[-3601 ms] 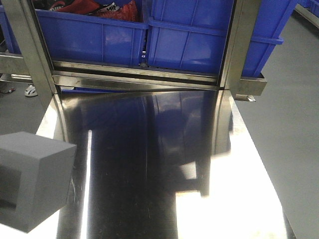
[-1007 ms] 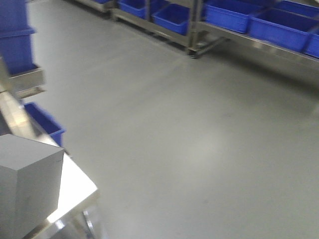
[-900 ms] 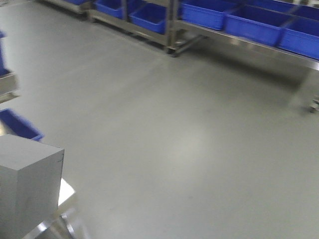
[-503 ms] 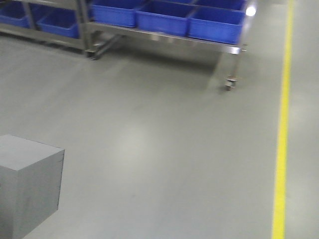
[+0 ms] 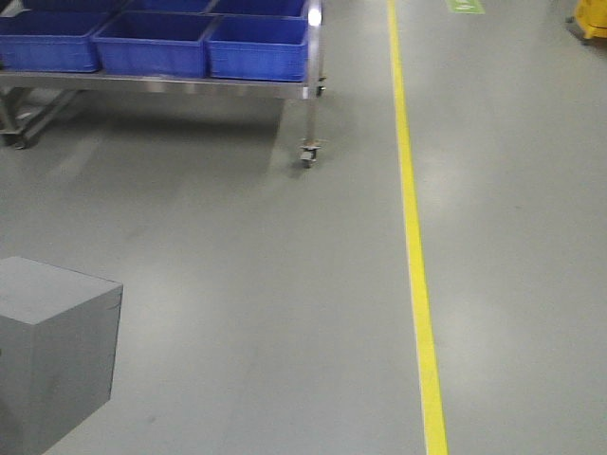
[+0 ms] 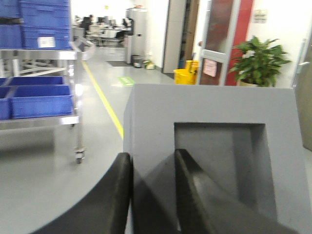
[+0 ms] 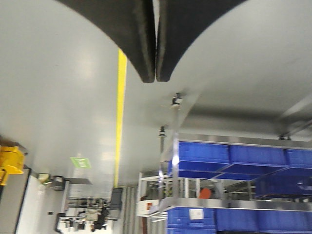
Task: Sort gray base to blue bin
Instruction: 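Drive the base away from the table holding the block in the left gripper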
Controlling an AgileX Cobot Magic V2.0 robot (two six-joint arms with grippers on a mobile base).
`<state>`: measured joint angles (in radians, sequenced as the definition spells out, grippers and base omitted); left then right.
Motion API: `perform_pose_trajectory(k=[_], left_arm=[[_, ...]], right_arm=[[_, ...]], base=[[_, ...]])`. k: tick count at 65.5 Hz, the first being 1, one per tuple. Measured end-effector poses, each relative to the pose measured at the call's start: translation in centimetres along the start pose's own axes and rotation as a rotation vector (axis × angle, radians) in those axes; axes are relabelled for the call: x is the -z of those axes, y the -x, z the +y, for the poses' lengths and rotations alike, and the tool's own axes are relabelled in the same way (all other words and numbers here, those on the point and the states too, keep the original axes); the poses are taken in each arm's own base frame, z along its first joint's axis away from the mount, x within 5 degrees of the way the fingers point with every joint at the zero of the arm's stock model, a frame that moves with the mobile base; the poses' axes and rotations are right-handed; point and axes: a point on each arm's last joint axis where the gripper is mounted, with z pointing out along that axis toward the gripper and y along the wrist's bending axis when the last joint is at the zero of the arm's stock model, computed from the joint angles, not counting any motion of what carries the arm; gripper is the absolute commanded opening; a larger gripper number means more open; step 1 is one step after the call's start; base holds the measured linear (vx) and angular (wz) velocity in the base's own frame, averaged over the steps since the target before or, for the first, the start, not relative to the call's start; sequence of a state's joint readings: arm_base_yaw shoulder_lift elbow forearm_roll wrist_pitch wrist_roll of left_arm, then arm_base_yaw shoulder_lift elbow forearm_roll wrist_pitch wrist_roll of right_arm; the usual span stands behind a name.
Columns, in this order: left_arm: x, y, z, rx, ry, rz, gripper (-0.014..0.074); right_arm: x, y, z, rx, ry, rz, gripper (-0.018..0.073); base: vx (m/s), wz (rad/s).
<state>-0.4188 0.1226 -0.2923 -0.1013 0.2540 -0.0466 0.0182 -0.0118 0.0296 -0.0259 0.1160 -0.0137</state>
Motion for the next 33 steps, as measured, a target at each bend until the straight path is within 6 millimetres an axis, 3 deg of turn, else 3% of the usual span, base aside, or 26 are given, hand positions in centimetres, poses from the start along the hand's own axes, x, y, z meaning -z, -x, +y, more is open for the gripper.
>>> perform_pose_trajectory(k=[17,33], left_arm=[[0.0,-0.01,0.0,0.0,0.0,0.001,-0.0006],[0.0,-0.01,0.0,0.0,0.0,0.001,-0.0006]], right_arm=[[0.0,0.0,0.0,0.0,0.0,0.0,-0.0009],[0.0,0.0,0.0,0.0,0.0,0.0,-0.0009]], base=[[0.25,-0.33],[0.32,-0.07]])
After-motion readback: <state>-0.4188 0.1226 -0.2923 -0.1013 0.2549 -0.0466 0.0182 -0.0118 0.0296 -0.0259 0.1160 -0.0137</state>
